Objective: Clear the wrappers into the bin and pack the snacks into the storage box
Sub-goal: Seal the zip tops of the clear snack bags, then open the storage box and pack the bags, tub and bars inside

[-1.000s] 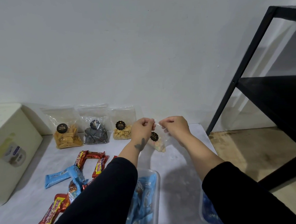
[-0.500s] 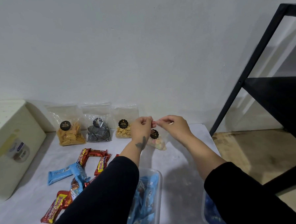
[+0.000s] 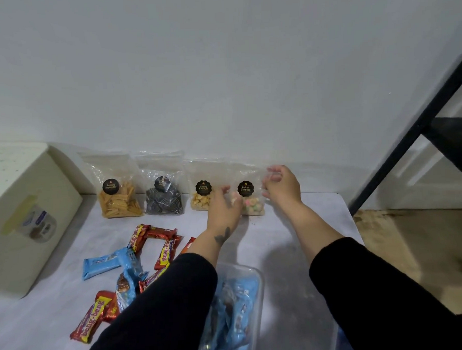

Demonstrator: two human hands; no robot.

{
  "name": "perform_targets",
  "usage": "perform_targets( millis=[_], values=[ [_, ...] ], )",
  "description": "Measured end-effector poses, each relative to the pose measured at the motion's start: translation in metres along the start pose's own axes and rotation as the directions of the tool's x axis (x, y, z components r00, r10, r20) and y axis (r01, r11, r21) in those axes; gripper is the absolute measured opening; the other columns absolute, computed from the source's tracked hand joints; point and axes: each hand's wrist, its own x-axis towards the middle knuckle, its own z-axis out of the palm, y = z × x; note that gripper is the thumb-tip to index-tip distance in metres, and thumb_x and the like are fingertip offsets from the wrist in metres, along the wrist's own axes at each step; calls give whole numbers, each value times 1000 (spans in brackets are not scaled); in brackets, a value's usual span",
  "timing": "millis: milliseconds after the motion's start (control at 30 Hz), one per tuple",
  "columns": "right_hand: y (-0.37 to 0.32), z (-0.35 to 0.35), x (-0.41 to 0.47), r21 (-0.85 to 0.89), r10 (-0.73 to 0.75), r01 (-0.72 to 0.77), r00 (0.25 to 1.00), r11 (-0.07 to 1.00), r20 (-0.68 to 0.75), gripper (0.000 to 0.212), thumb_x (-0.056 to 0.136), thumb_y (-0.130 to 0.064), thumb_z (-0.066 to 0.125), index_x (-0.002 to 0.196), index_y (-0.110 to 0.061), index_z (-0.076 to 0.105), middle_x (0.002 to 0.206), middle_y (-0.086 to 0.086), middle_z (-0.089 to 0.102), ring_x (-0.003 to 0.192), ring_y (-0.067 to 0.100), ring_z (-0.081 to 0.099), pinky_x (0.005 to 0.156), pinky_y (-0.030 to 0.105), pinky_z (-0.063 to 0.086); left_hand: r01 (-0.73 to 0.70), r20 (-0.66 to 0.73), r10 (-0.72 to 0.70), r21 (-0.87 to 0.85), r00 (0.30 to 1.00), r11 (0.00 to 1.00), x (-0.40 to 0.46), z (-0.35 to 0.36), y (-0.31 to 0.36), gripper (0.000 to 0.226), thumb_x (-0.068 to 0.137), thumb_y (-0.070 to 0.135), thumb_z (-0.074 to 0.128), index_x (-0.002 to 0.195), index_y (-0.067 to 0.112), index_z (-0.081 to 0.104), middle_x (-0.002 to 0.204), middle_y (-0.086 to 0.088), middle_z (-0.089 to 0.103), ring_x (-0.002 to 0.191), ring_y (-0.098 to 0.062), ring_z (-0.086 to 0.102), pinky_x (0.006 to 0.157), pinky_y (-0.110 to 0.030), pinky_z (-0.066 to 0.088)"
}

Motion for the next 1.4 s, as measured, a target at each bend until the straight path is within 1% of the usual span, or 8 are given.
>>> perform_targets(
  millis=[133, 300, 400, 600, 833, 1000, 1233, 1400],
  values=[
    [4, 11, 5, 15, 26, -26, 1000, 1000, -13, 46, 74, -12, 66, 105, -37, 44, 96, -4, 60, 94, 24, 66, 89, 48, 54, 20, 19, -20, -26, 1000, 999, 0, -1, 8, 46, 93, 21, 56, 137, 13, 40, 137, -7, 47, 124, -19, 47, 99, -28, 41],
    [-7, 9, -7, -50, 14, -14, 1000, 999, 18, 57, 80, -11, 68, 129, -21, 41, 123, 9, 58, 108, 25, 61, 98, 41, 48, 25, 41, -25, 6, 999, 1000, -2, -11, 16, 44, 94, 20, 54, 136, 11, 43, 138, -9, 48, 126, -20, 47, 97, -26, 39],
    [-15, 2, -19, -154, 32, -21, 997, 988, 70, 66, 85, -14, 67, 140, -17, 32, 136, 10, 51, 119, 24, 54, 90, 26, 40, 18, 50, -19, 14, 999, 1000, -9, -23, 20, 44, 95, 20, 53, 136, 9, 43, 138, -8, 50, 125, -20, 49, 100, -29, 41],
    [-40, 8, -70, -386, 14, 57, 984, 921, 177, 56, 86, -16, 66, 136, -16, 42, 132, 11, 52, 111, 25, 55, 80, 24, 39, -10, 104, 2, 74, 995, 997, -32, -70, 29, 44, 93, 15, 56, 135, 7, 45, 137, -7, 52, 122, -22, 51, 101, -25, 39],
    [-97, 65, -154, -569, -105, 312, 924, 761, 367, 42, 92, -36, 57, 127, -13, 54, 132, 7, 55, 120, 24, 52, 89, 28, 40, -169, 172, 112, 363, 979, 916, -67, -190, 37, 35, 93, 19, 51, 127, 14, 54, 129, -3, 58, 116, -21, 55, 92, -26, 40],
    [-135, 136, -224, -591, -173, 448, 870, 671, 462, 39, 94, -37, 51, 124, -13, 54, 129, 8, 57, 116, 25, 53, 87, 29, 39, -248, 167, 184, 621, 969, 744, -99, -313, 25, 33, 92, 22, 51, 124, 16, 57, 130, -5, 59, 118, -22, 54, 97, -29, 41],
    [-164, 244, -303, -549, -186, 519, 815, 655, 549, 41, 94, -36, 52, 123, -8, 56, 129, 12, 58, 117, 28, 55, 94, 35, 43, -157, 22, 192, 670, 981, 726, -147, -468, -26, 34, 95, 22, 46, 128, 15, 54, 136, -3, 53, 126, -21, 49, 105, -33, 38],
    [-168, 311, -318, -548, -173, 522, 808, 654, 563, 42, 96, -33, 50, 131, -9, 49, 133, 10, 55, 117, 26, 53, 84, 28, 40, -9, -103, 102, 659, 989, 752, -138, -534, -78, 37, 96, 27, 47, 131, 19, 49, 142, -2, 46, 129, -22, 45, 107, -37, 37]
  ],
)
